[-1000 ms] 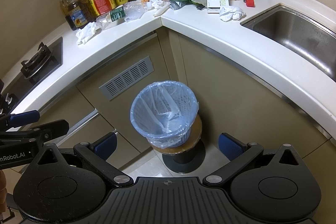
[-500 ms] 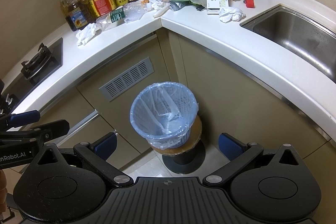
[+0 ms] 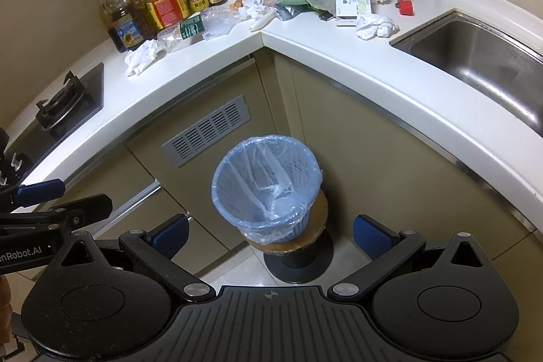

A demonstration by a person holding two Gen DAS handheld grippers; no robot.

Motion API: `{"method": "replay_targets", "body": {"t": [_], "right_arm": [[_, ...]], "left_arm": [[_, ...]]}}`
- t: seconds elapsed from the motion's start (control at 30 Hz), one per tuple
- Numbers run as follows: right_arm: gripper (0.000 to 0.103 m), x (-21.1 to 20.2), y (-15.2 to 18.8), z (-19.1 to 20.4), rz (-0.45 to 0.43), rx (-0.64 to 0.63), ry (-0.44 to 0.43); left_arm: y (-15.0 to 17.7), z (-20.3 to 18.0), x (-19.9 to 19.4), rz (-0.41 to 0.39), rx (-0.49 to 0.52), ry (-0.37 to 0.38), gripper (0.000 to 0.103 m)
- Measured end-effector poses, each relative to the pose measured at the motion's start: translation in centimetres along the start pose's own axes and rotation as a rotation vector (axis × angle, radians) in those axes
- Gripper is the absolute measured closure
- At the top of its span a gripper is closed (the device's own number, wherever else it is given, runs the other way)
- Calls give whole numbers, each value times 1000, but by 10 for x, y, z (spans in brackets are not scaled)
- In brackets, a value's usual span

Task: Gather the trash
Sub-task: 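Reach the left tool to the crumpled white tissue while the right tool reaches the medicine box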

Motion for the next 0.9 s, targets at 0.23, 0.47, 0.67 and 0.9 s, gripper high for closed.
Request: {"method": "replay_targets", "body": {"t": [0.23, 0.47, 0.67, 0.9], "right_arm": [[0, 5, -1, 0, -7, -4, -19], [0, 0, -14, -6, -75, -29, -40], [0, -5, -29, -17, -152, -20, -48], [0, 1, -53, -30, -209, 2, -27]], "left_arm": [[0, 5, 3, -6, -16, -17, 21], [-8, 20, 5, -25, -62, -42, 21], [-15, 43, 8, -60, -109, -86, 21], [-34, 68, 26, -109, -127, -120, 21]]}}
Point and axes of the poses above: each gripper's, at about its wrist camera, not at the fingertips, and x roughly the way its jaws point, z to its left, y to its underside, the point moved 10 cm from there along x, roughly the way its jaws point, and after that the axes turned 7 degrees about -y, right-handed, at the moved point
